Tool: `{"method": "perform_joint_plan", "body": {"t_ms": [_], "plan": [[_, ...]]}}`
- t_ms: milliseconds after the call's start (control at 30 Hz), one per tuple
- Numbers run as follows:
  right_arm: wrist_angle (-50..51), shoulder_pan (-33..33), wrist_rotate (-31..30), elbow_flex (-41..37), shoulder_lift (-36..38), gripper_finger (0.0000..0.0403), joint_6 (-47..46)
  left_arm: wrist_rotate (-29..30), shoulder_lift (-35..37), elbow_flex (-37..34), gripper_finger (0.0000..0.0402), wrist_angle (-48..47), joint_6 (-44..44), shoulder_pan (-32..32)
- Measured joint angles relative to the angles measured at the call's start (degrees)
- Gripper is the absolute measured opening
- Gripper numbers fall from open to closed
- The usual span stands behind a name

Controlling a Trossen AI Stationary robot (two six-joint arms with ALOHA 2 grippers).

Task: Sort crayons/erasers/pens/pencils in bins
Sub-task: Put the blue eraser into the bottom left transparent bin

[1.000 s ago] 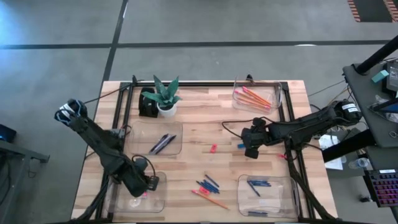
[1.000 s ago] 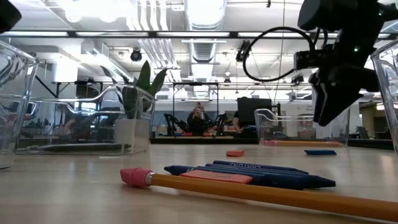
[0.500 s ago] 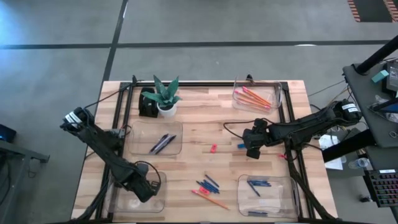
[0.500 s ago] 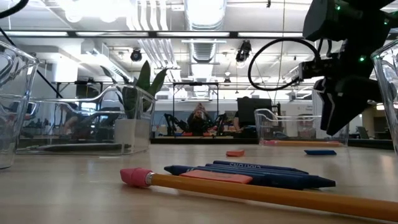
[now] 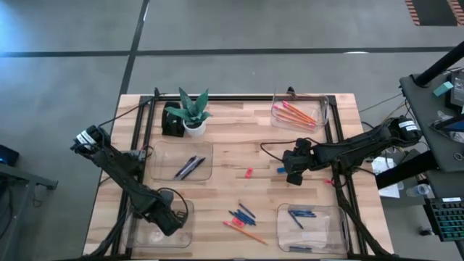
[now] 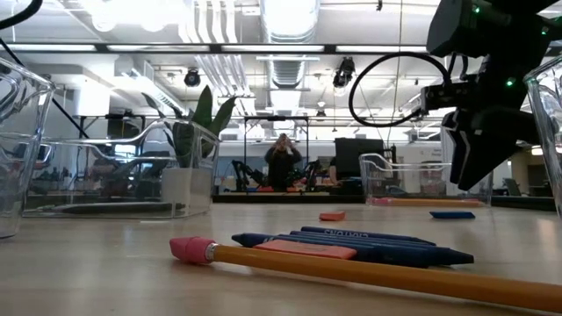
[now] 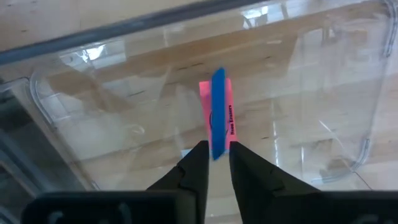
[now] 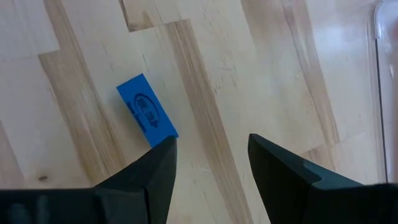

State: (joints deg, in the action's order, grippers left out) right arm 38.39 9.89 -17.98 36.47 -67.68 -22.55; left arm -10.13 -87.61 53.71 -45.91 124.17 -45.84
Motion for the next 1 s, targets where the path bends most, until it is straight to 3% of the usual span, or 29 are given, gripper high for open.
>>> {"method": "perform_joint_plan", "body": {"t_ms": [267,500,1000], "plan": [[-0.1,0.0,0.0,-0.1,0.0,0.0189,0.1,-1.5,1.2,-0.1,0.0102,0.9,-0.1,0.0],[-0.7,0.0,0.0,-1.2,0.0,0.0189,0.7,-2.6,5.3,1.9,0.0110,1.6,-2.5,0.0],[-12.0,0.0,0.7,-7.5,0.0,0.0189,8.5,14.4,6.5,12.0,0.0110,6.9,-29.3,-0.1]]}}
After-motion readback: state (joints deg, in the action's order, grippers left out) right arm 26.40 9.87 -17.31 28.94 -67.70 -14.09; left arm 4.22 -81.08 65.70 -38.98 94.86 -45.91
